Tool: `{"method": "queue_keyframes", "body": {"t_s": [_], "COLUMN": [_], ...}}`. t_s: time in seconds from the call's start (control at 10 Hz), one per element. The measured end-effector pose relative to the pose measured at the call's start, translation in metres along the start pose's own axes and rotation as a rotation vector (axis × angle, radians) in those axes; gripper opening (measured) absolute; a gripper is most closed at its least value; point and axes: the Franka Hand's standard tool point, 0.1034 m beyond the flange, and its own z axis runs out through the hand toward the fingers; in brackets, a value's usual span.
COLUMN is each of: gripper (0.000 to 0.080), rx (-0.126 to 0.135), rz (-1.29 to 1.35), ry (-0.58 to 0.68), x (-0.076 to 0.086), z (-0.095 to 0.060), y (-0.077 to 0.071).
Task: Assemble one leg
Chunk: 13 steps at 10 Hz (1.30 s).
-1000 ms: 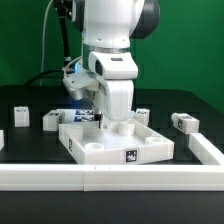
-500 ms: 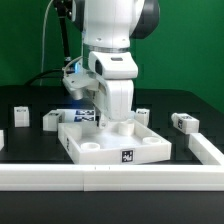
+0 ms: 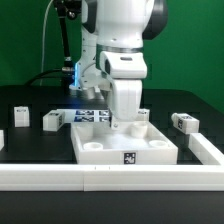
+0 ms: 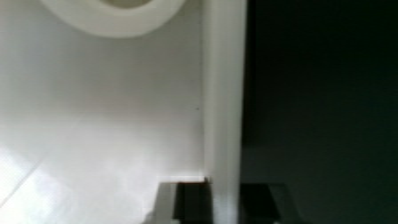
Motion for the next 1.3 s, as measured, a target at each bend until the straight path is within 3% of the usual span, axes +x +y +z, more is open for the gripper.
{"method": "queue_keyframes", "body": {"t_s": [0.5, 0.8, 0.9, 1.0, 1.2, 1.3], "gripper": [0.0058, 0.0058, 0.0147, 0.0147, 0.0466, 0.0466], "rx": [-0.044, -0.044, -0.044, -0.044, -0.044, -0.044], "rz": [0.069, 0.102, 0.103, 0.104, 0.104, 0.104], "ry": [0.017, 0.016, 0.016, 0.016, 0.016, 0.016], "x": [0.046, 0.052, 0.052, 0.051, 0.051, 0.051], "z": [-0.004, -0.005, -0.005, -0.005, -0.005, -0.005], "y": [0.046, 0.052, 0.051, 0.051, 0.051, 0.051]}}
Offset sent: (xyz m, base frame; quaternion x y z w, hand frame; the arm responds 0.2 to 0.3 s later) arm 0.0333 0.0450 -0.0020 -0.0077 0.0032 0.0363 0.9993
